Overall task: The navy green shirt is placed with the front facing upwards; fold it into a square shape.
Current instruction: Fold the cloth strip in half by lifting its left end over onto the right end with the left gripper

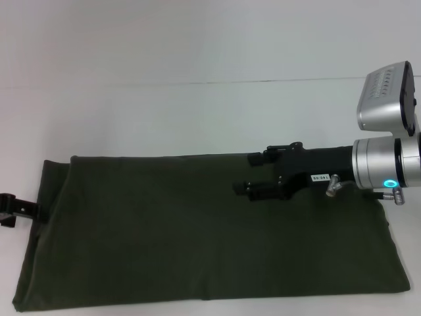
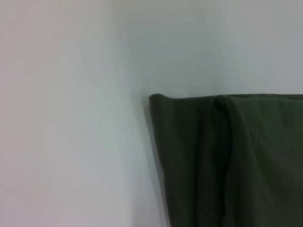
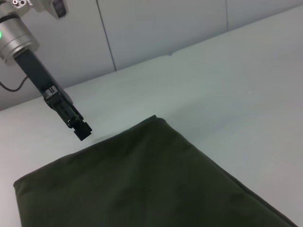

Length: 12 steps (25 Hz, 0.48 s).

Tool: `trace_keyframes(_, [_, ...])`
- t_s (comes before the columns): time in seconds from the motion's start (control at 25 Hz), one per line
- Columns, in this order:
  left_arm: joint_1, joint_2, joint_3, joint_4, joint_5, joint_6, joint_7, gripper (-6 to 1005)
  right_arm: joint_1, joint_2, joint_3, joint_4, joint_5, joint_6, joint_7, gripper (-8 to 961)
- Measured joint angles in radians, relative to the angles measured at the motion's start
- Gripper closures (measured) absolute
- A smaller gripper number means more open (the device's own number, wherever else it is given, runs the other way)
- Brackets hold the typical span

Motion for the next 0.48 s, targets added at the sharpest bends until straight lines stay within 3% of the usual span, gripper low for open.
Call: trace_keyframes(0.48, [0.002,-0.001,0.009,-0.039,-0.001,-0.009,0.012,166,0.002,0.000,-0.029,0.000,0.002,0.003,0.032,157])
